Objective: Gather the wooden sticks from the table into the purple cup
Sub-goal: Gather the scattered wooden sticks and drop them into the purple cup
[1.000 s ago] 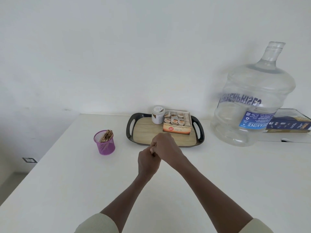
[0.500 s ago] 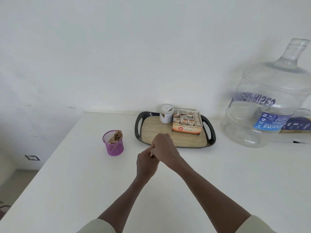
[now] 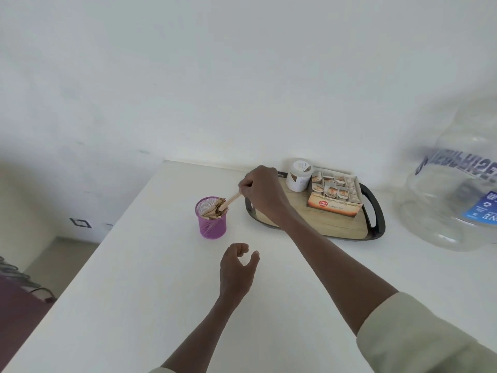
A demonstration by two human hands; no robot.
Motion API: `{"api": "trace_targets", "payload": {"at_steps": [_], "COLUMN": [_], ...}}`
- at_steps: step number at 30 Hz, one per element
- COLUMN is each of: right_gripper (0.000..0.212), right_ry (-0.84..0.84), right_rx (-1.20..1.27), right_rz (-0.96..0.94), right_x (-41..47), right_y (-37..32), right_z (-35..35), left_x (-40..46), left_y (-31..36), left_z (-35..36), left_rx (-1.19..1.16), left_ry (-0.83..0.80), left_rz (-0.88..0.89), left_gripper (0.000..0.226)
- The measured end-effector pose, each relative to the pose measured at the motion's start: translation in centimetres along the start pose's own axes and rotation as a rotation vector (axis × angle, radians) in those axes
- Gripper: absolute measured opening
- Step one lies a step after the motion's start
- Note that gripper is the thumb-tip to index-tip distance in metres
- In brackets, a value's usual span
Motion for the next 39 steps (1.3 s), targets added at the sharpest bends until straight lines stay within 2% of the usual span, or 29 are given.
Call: {"api": "trace_targets", "payload": {"at_steps": [5, 7, 10, 15, 20, 22, 24, 26, 28, 30, 31, 33, 36, 39], "right_gripper": [0.024, 0.016, 0.016, 0.017, 0.029, 0.03, 0.028, 0.03, 0.027, 0.018, 0.025, 0.067, 0.114, 0.139], "right_ry": [-0.051, -0.111, -0.158, -0.231, -0.262, -0.268, -0.241, -0.137, -0.034, -0.033, -0.086, -0.244, -0.391, -0.419], "right_rx": [-0.146, -0.211, -0.256, -0.321, -0.364, -0.37, -0.311, -0.268, -0.131, 0.106, 0.212, 0.341, 0.316, 0.26], "right_rz": [-0.103, -0.136, -0.163, -0.181, -0.169, -0.226, -0.224, -0.214, -0.119, 0.048, 0.155, 0.296, 0.292, 0.267], "right_x": [2.1, 2.4, 2.9, 3.2, 3.1, 3.2, 3.4, 3.6, 3.7, 3.3, 2.8, 1.1, -1.7, -3.4], "right_y": [-1.5, -1.5, -1.6, -1.9, -1.3, -1.1, -0.7, -0.1, 1.3, 3.3, 4.4, 6.4, 8.3, 9.3], "right_z": [4.9, 6.5, 8.5, 10.5, 12.0, 12.4, 12.1, 11.3, 10.2, 9.7, 9.7, 10.2, 11.4, 12.8], "left_x": [-0.4, -0.5, -0.5, -0.4, -0.2, -0.1, 0.2, 0.3, 0.5, 0.5, 0.4, 0.1, -0.2, -0.2], "left_y": [0.0, 0.1, 0.1, 0.1, -0.1, -0.1, -0.1, -0.3, -0.6, -1.3, -1.8, -2.6, -3.2, -3.1], "left_z": [-0.1, -0.2, -0.6, -1.0, -1.3, -1.3, -1.1, -0.8, -0.5, 0.0, 0.3, 1.0, 1.6, 1.9], "left_rx": [0.018, 0.026, 0.054, 0.111, 0.148, 0.165, 0.198, 0.25, 0.301, 0.373, 0.415, 0.492, 0.627, 0.715], "left_ry": [-0.036, -0.039, -0.04, -0.046, -0.043, -0.042, -0.039, -0.036, -0.02, -0.042, -0.073, -0.138, -0.166, -0.167], "left_rz": [0.039, 0.059, 0.085, 0.121, 0.141, 0.145, 0.172, 0.203, 0.229, 0.238, 0.237, 0.244, 0.31, 0.339], "left_gripper": [0.024, 0.022, 0.021, 0.02, 0.019, 0.02, 0.022, 0.026, 0.035, 0.052, 0.062, 0.08, 0.094, 0.098]}}
Point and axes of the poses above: each hand's wrist, its own x-axis towards the middle knuckle, its own z-axis out of the palm, y = z × x, the point moved 5 cm from there along x, towards the middle knuckle, and after that the axes turned 9 degrees about y, right-handed, at the moved point
